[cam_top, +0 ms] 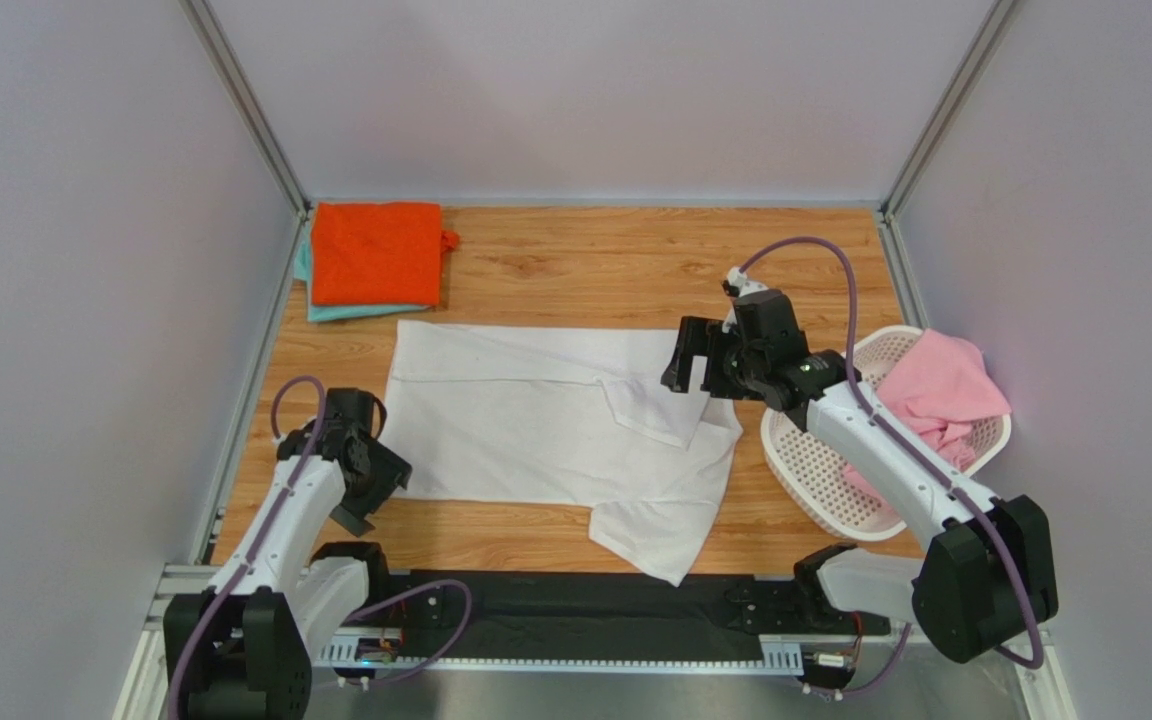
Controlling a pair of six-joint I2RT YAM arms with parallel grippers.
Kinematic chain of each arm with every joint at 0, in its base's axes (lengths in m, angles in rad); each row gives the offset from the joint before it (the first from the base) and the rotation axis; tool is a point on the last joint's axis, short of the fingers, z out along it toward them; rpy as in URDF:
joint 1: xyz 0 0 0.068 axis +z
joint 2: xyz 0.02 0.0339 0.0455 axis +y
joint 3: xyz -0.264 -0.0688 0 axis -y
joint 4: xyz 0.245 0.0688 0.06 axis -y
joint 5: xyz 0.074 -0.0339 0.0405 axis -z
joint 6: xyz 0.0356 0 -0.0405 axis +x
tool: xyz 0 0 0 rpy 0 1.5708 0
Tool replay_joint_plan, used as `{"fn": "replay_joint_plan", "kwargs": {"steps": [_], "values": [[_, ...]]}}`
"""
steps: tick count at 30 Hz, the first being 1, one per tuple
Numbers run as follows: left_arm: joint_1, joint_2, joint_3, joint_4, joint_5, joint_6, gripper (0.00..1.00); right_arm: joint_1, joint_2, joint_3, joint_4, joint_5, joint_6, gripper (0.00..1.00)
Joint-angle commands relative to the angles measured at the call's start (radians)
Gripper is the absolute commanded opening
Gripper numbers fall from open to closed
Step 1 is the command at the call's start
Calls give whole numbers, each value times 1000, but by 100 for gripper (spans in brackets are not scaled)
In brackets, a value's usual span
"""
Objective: Fold and stack the t-shirts
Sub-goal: Fold the tshirt
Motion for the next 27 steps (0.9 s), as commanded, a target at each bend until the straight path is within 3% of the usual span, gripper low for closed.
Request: {"fn": "replay_joint_plan", "kwargs": {"steps": [1,6,14,17,19,20,21,23,27], "values": [[4,60,20,62,-41,-24,77,3,-11,-5,35,10,0,100],[21,114,14,91,-53,-27,63,3,-11,-14,32,7,-7,100],[36,134,-6,146,-45,-15,49,3,-8,-31,25,-13,-38,100],[36,133,-7,160,-27,-9,39,13,-14,-43,9,-52,-66,100],[37,137,-7,165,-24,-6,24,37,-35,-53,2,-65,-92,100],[36,139,-7,165,-25,-9,16,83,-44,-54,-18,-61,-122,100],[36,140,-7,162,-25,-7,0,112,-58,-56,-32,-55,-135,100],[36,145,-3,163,-18,-4,0,181,-66,-56,-93,-21,-165,99],[36,139,8,168,-12,24,0,443,-80,-86,-181,33,-172,96]]}}
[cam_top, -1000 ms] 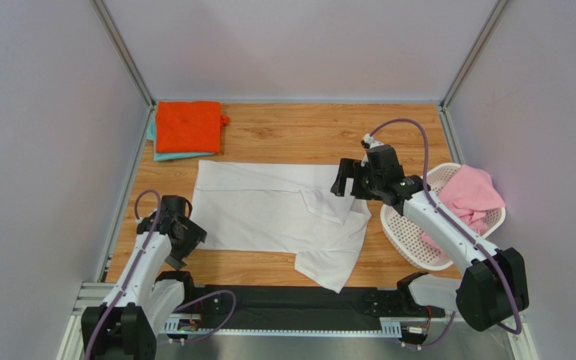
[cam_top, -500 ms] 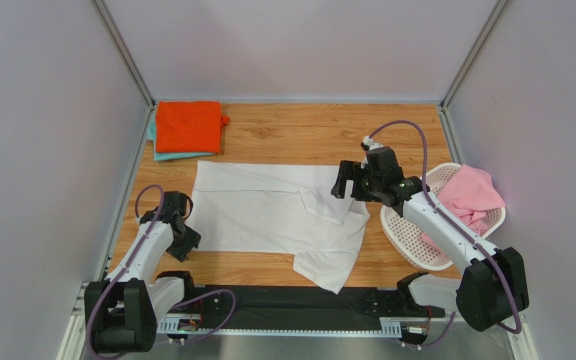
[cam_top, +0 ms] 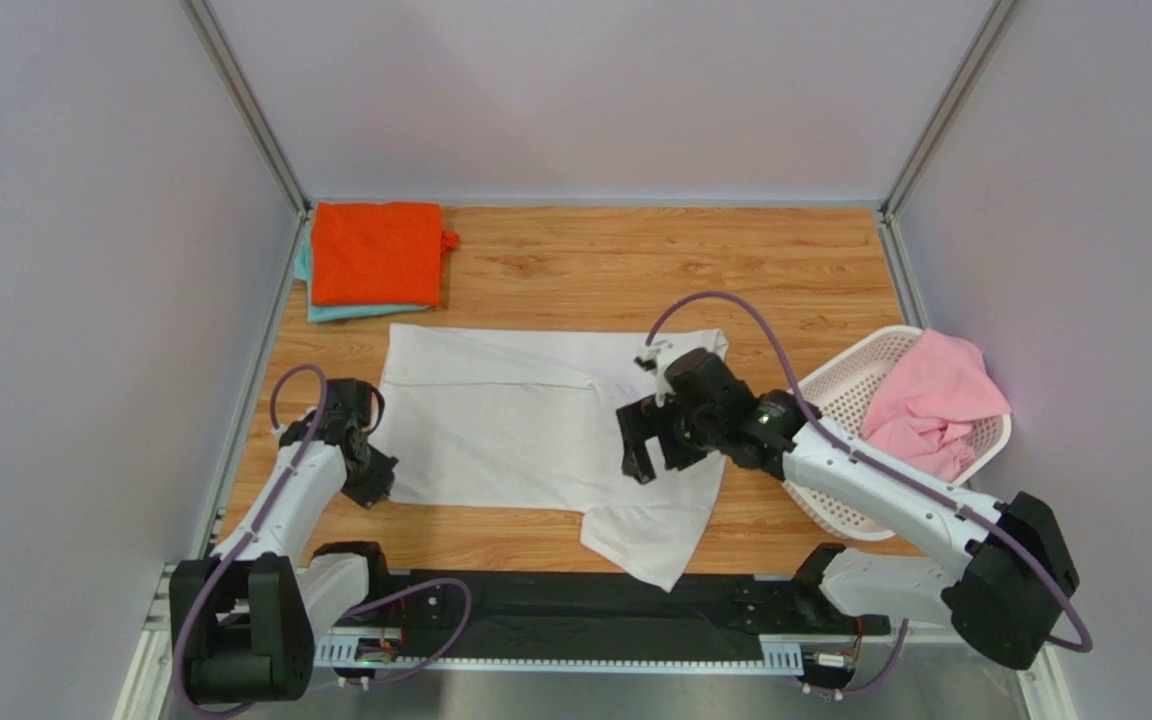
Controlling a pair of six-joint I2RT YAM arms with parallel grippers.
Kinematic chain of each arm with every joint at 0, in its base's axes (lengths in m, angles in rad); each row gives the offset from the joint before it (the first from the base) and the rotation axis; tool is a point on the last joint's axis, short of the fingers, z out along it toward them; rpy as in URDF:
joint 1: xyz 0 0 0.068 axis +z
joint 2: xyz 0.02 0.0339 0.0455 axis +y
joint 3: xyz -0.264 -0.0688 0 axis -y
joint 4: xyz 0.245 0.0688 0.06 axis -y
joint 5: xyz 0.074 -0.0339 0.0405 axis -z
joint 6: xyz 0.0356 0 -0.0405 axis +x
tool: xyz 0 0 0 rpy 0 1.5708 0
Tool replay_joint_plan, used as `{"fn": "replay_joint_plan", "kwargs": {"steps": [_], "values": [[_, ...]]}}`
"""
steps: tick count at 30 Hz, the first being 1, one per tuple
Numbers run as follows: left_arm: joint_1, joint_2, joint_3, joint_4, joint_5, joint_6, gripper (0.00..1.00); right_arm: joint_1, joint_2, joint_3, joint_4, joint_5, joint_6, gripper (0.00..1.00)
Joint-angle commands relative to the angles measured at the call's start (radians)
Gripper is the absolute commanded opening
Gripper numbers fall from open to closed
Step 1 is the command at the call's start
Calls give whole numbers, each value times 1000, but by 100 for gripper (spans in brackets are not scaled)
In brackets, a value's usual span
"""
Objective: Fold and stack the t-shirts
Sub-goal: Fold the tshirt
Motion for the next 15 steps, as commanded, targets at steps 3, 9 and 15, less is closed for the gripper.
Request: {"fn": "replay_joint_plan", "kwargs": {"steps": [3,9,15], "values": [[6,1,1,43,16,19,0,324,-8,-58,-119,49,23,93],[6,-30,-5,40,15,30,0,541,95,-118,-98,27,154,78],[6,-32,-3,37,15,42,0,577,175,-156,-67,35,192,62]]}}
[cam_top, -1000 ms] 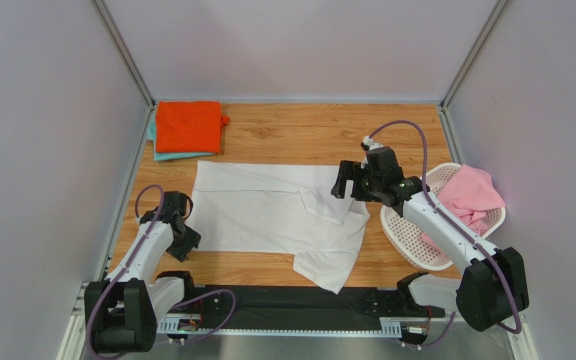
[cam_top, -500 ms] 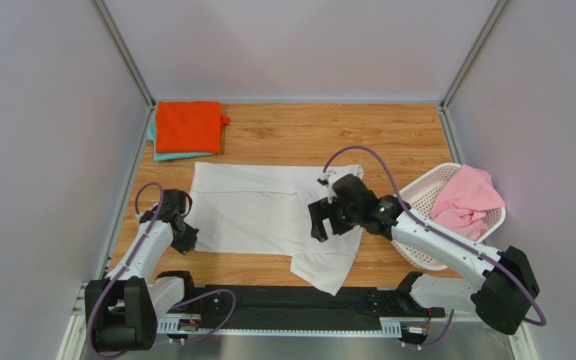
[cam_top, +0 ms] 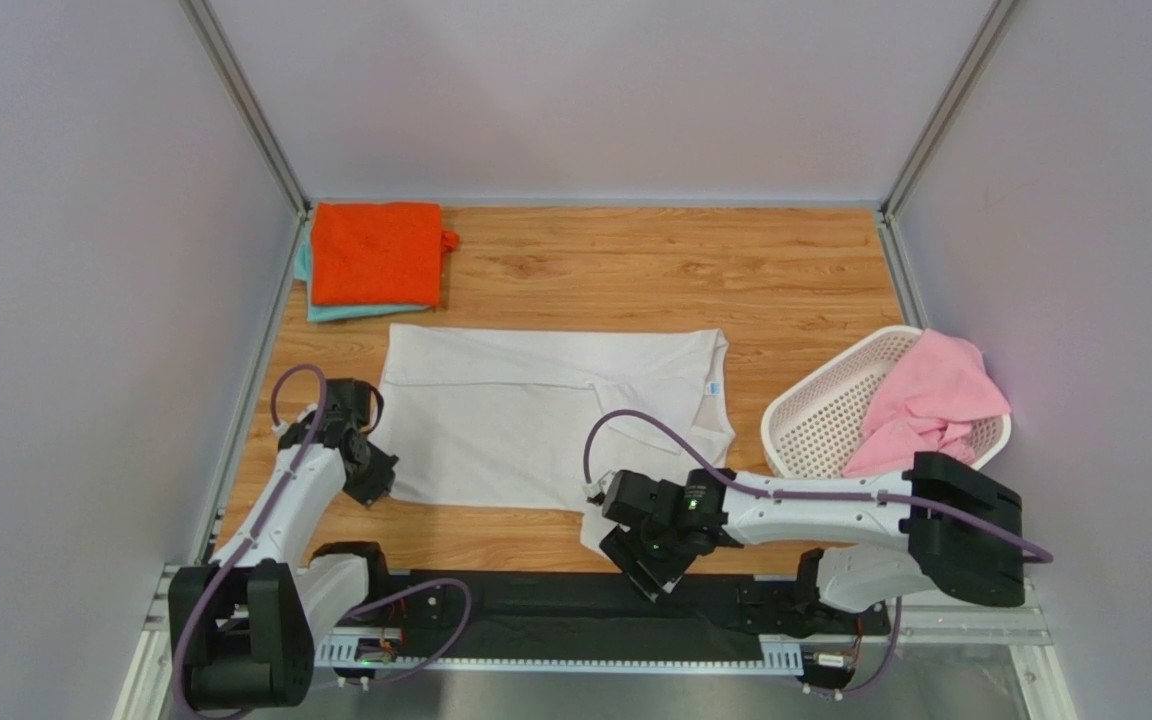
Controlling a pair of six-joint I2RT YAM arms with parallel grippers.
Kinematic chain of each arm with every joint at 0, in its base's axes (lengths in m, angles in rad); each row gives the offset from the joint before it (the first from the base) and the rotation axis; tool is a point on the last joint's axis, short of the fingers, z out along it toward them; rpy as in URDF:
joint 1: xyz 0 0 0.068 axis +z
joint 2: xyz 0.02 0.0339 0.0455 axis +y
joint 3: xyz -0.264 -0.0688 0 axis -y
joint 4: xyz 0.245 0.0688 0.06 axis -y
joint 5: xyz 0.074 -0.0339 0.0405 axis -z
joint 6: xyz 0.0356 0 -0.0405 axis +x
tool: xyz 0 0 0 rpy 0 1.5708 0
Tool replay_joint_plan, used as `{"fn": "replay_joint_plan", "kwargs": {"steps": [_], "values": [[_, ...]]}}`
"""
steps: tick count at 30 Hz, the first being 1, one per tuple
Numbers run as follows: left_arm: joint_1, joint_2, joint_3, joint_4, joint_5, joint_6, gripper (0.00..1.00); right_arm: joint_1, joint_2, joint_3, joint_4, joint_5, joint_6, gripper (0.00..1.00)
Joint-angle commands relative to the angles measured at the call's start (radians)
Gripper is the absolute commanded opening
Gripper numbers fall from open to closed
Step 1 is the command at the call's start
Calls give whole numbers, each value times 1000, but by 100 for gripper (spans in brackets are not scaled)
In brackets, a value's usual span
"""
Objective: Fold and stack the t-shirts
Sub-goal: Fold the tshirt
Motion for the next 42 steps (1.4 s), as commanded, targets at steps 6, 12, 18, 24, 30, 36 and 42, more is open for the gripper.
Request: {"fn": "replay_joint_plan", "kwargs": {"steps": [6,12,18,24,30,36,42], "values": [[4,-16,-4,9,-7,17,0,2,60,-21,17,72,84,40],[4,-17,1,9,3,21,0,-3,63,3,-32,192,134,12],[5,-46,18,3,41,28,0,-28,2,83,-96,272,141,4],[5,-95,50,-8,67,37,0,-110,-71,135,-131,270,87,1],[5,-94,100,-20,62,38,0,-234,-68,223,-142,272,4,1],[5,-28,174,-23,41,43,0,-354,-37,316,-144,286,-65,0],[4,72,246,-11,49,43,0,-465,0,378,-132,284,-108,0]]}}
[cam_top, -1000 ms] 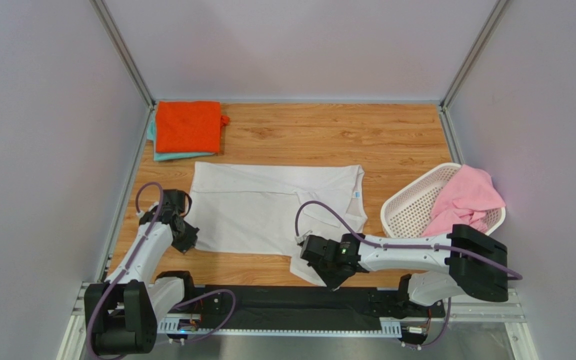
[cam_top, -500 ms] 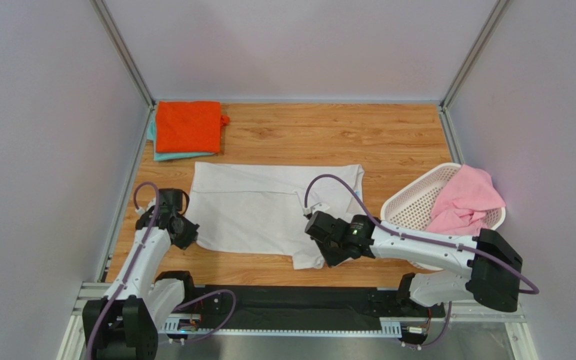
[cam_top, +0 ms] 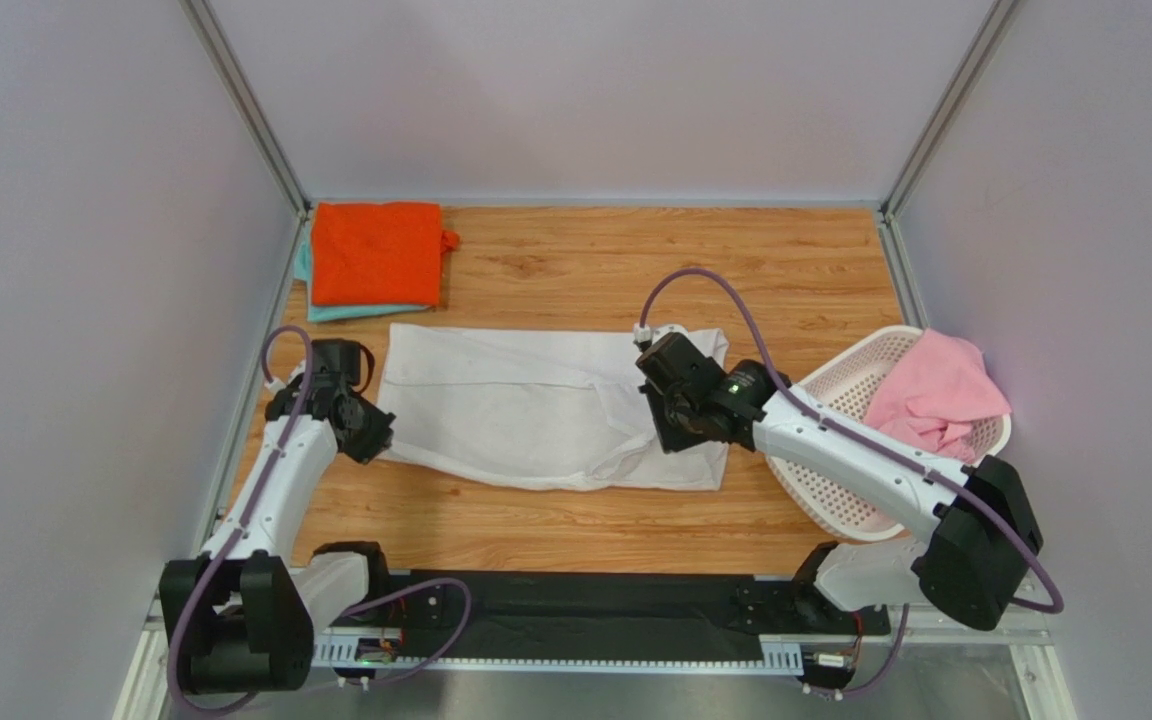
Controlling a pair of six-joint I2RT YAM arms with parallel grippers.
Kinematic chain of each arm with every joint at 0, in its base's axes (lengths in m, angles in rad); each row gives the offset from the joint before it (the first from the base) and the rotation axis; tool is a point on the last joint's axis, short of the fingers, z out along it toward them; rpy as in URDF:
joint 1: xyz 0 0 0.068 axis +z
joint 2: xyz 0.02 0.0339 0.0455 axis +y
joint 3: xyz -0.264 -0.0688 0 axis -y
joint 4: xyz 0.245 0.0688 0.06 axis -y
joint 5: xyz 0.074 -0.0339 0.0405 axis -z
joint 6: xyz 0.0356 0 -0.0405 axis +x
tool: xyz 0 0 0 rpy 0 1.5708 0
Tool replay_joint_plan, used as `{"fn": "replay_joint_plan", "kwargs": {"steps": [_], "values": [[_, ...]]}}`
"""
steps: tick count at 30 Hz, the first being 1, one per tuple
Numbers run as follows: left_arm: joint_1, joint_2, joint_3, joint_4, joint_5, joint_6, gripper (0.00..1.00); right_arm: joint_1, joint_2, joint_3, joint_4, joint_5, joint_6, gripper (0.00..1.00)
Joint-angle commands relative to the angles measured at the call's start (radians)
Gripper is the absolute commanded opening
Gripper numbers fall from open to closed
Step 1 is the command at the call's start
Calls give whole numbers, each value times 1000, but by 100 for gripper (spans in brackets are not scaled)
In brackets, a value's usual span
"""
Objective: Fold and stack the t-shirts
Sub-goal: Fold the tshirt
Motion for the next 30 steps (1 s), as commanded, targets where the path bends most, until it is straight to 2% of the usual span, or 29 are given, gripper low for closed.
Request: {"fn": "replay_joint_plan", "kwargs": {"steps": [1,19,29,30], "values": [[4,49,60,15,-1,15,0,-46,25,72,12,26,-62,0],[4,259,224,83,-2,41,0,-209,244,312,38,15,-210,1],[5,470,374,98,7,116,0,-267,396,422,22,-14,-219,3],[5,484,391,98,3,124,3,-273,405,428,19,-15,-219,4]]}}
